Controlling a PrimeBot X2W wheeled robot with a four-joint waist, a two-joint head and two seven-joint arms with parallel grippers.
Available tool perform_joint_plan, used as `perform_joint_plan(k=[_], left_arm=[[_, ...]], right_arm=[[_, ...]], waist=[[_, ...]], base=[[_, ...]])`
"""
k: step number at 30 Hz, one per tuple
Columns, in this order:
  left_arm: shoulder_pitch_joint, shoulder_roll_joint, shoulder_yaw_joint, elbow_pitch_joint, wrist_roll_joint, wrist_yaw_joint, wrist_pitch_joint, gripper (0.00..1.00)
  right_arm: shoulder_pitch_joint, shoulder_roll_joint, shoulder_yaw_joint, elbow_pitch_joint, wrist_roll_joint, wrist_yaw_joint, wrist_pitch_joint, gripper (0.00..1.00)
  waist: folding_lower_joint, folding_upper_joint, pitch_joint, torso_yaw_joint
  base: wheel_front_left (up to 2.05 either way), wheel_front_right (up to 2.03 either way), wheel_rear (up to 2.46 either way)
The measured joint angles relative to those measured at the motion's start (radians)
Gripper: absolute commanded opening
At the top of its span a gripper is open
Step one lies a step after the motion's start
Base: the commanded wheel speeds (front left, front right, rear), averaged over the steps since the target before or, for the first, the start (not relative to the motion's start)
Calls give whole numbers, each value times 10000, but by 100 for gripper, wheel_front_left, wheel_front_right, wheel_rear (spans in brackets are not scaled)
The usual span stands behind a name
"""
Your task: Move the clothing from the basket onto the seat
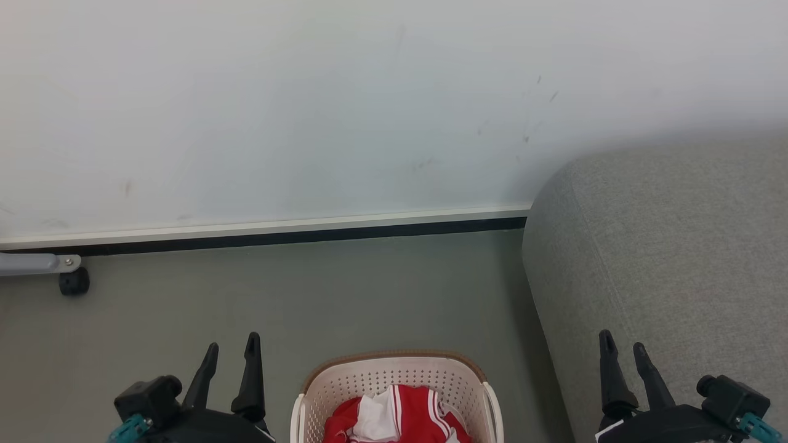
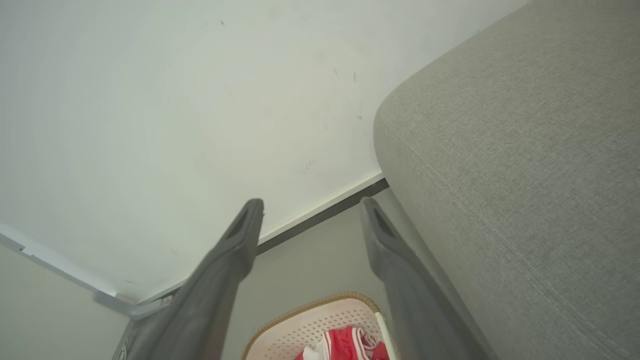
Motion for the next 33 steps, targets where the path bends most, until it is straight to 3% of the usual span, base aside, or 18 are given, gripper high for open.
perform_joint_plan(k=[33], left_arm=[[262, 10, -416, -35, 4846, 855, -1223, 100]], right_arm=[[403, -253, 1104, -424, -4560, -775, -1231, 100]], waist=[[0, 0, -229, -63]], base=[[0, 0, 0]])
